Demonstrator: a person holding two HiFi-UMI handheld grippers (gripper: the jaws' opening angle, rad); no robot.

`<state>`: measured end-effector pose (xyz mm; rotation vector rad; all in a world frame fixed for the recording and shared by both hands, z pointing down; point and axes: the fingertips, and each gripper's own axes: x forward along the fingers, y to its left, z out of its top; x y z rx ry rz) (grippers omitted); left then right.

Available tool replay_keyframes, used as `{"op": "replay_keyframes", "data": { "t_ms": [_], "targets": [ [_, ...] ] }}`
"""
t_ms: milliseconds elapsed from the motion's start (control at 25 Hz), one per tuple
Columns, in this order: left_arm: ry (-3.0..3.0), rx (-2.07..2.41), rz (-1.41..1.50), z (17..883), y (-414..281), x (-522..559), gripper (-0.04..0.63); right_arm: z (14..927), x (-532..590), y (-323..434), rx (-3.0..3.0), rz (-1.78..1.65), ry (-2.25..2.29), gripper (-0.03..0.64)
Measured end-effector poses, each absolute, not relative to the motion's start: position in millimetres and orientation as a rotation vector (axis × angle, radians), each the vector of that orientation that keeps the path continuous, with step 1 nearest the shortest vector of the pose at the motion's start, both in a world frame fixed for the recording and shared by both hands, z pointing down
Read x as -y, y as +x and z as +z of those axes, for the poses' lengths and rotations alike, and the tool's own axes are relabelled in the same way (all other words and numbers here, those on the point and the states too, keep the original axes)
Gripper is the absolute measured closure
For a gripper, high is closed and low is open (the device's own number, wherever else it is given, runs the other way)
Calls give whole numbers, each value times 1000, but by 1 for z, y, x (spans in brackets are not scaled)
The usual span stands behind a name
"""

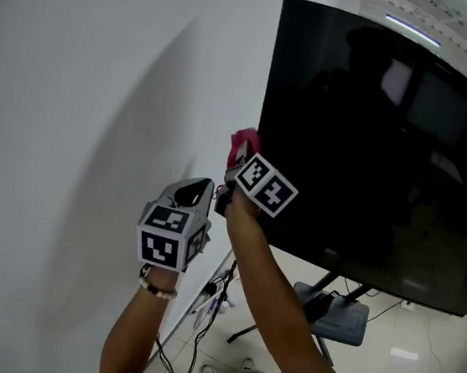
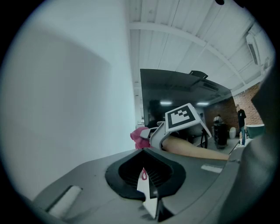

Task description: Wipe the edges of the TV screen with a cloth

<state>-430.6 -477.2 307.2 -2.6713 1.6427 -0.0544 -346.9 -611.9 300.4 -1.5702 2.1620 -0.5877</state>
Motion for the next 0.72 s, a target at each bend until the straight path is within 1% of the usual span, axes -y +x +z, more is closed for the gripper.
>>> {"op": "replay_keyframes", "data": {
  "t_ms": [720],
  "targets": [
    [-2757, -1682, -140, 377, -420, 479, 609, 460, 613, -340, -2103, -866, -1725, 535]
  ]
}}
